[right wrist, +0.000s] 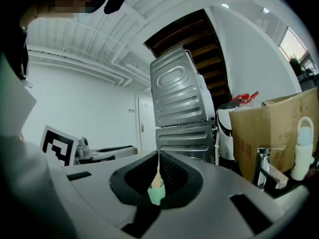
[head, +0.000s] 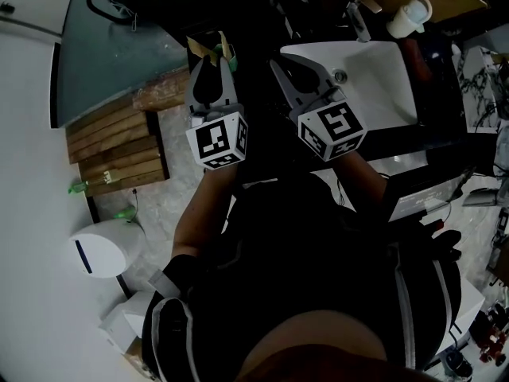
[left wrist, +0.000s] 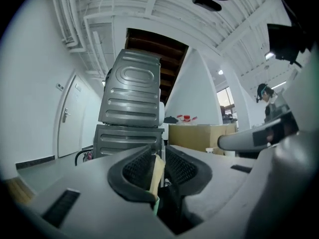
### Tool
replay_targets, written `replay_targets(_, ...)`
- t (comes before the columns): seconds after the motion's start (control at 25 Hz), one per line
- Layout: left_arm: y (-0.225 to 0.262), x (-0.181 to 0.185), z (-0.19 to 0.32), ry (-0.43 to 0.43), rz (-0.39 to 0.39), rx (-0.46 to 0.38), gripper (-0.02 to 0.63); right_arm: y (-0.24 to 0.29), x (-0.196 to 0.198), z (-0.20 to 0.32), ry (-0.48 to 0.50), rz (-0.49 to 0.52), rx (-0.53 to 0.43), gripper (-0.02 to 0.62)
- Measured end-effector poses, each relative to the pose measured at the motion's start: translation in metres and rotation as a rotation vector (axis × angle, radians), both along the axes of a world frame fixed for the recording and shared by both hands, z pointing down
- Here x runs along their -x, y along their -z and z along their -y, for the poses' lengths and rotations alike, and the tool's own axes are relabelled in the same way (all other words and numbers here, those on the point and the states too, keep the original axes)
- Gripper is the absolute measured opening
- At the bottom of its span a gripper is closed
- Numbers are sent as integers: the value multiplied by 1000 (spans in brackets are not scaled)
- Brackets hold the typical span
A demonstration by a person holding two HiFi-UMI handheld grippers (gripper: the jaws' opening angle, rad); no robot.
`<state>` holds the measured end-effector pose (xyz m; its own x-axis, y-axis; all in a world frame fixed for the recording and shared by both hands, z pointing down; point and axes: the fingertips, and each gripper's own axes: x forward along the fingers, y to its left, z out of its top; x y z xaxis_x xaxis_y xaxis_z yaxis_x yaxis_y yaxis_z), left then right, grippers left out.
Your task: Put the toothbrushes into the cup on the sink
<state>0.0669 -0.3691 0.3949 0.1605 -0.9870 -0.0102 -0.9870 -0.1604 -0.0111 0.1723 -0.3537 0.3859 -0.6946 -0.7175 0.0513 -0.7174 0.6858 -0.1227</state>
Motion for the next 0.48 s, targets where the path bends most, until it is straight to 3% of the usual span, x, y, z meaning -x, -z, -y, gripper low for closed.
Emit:
replay_targets(0.28,43,19,-40,-115,-22,-71,81,27,15,-15,-72,20,-51,28)
replay_targets(0.48,53,46,-64,-146,-24,-52,81,42,30,-29,-110,17,-86,28)
